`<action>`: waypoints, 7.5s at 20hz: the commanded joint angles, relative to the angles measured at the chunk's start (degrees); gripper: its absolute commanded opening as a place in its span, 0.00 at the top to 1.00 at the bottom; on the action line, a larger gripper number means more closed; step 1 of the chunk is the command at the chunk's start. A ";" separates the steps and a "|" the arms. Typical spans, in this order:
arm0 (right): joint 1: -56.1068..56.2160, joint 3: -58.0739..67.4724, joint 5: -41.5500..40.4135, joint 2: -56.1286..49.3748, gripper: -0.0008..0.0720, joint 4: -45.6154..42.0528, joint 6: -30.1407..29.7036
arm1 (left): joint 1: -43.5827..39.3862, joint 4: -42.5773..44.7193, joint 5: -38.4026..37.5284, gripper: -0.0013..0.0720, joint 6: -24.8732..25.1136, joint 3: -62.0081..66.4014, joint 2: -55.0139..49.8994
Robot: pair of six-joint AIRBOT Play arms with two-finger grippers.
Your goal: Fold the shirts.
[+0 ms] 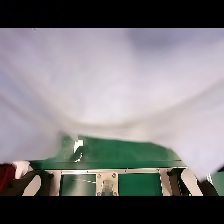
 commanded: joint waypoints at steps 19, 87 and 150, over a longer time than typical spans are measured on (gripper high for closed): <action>24.09 -44.33 -26.60 -45.55 0.91 4.52 -17.03 | -12.81 -17.73 29.88 0.95 30.80 -42.45 -46.34; 1.09 -13.97 -1.05 -0.74 0.97 7.26 -22.21 | 5.07 -14.73 -2.67 0.95 24.57 -11.58 0.15; 20.31 -37.46 3.69 -54.62 0.97 -23.41 -13.75 | 0.42 11.34 -9.86 0.95 18.47 -40.48 -49.66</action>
